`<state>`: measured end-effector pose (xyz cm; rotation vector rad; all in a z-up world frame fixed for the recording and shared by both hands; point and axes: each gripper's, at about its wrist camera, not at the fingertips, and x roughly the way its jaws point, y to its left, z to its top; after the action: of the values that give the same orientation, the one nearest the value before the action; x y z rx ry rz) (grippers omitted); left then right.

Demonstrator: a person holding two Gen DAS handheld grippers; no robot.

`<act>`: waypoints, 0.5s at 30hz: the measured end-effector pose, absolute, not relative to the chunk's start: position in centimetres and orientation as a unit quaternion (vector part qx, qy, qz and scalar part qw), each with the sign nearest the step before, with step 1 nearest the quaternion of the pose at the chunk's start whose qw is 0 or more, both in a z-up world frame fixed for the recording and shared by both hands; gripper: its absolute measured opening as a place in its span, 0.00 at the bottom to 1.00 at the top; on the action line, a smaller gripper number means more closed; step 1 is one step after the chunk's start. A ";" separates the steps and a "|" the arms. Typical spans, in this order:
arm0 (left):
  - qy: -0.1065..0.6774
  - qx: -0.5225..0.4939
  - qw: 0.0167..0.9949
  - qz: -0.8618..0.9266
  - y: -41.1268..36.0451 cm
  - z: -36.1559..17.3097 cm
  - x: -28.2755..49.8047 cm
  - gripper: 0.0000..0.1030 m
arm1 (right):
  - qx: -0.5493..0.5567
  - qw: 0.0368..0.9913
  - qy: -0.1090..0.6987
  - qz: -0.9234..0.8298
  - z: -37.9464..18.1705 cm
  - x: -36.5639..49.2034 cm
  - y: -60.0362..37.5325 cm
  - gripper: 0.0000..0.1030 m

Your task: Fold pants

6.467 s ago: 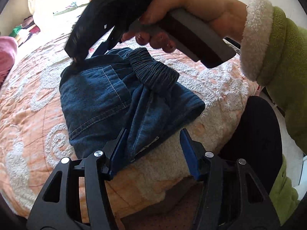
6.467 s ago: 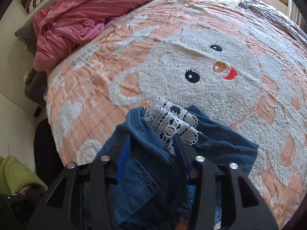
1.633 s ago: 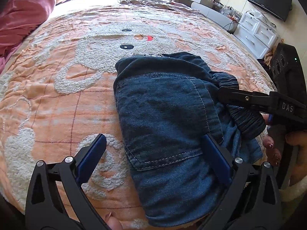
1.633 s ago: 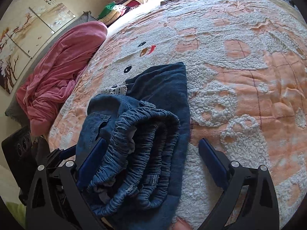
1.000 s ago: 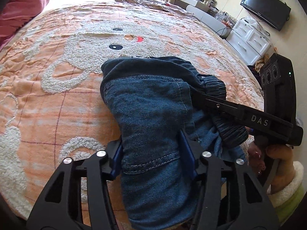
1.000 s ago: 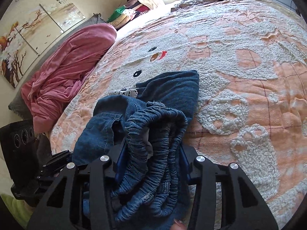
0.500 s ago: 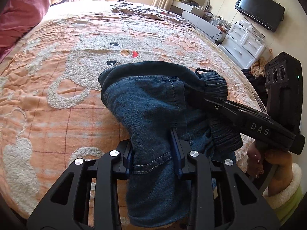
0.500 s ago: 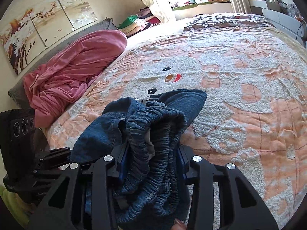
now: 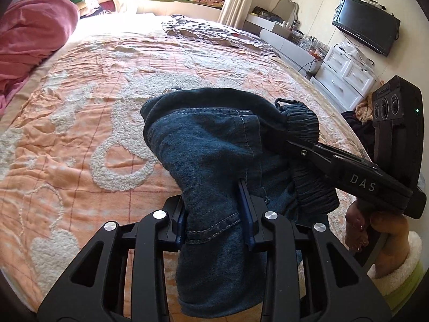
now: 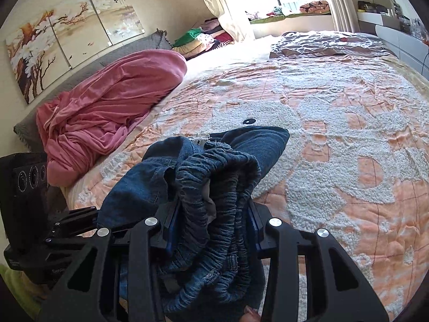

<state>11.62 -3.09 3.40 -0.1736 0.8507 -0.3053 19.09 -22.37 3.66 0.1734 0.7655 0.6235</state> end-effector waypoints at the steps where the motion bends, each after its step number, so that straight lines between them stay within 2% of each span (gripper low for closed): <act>1: 0.409 -0.082 0.897 -0.145 -2.8 3.5 12.0 0.24 | 0.081 0.878 0.366 0.299 3.8 19.5 -22.0 0.37; 10: 0.400 -0.067 0.904 -0.137 -1.2 4.4 16.3 0.24 | 0.090 0.882 0.359 0.291 4.3 24.3 -20.1 0.37; 15: 0.414 -0.068 0.898 -0.133 -0.7 2.6 18.6 0.24 | 0.096 0.877 0.377 0.280 2.7 27.0 -19.4 0.37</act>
<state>18.60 -0.68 2.63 -0.1407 0.8571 -0.2753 26.97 -19.43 2.66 0.2009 0.7866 0.5850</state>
